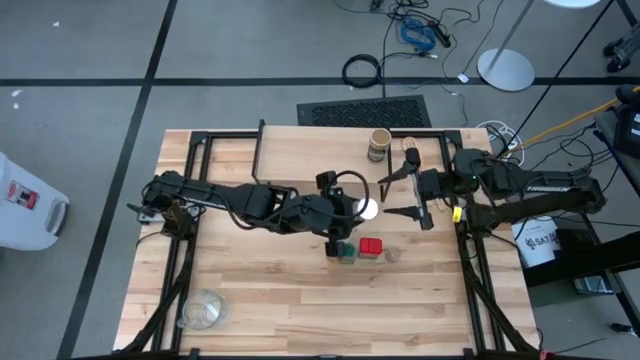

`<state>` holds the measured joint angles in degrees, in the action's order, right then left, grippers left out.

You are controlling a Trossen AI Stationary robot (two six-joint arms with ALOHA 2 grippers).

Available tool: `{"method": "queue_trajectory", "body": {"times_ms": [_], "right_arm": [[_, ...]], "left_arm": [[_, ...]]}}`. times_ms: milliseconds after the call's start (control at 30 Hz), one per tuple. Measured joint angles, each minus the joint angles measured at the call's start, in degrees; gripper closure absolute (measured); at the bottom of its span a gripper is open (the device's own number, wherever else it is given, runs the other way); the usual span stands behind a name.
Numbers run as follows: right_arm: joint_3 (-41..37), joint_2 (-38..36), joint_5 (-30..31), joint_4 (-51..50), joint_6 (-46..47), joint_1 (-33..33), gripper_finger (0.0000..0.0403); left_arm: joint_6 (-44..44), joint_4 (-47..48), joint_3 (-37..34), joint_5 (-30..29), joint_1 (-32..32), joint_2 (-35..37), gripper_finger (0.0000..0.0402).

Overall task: Shelf spices
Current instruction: Put the white seasoning bottle on the shelf

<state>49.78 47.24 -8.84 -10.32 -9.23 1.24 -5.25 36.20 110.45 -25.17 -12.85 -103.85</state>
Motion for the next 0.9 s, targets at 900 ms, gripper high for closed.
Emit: {"method": "queue_trajectory", "body": {"times_ms": [900], "right_arm": [[0.3,8.0,8.4,-1.7,7.2,-7.3,0.0089]], "left_arm": [[7.9,6.9,-0.3,10.3,4.3,-3.6,0.0199]]}}
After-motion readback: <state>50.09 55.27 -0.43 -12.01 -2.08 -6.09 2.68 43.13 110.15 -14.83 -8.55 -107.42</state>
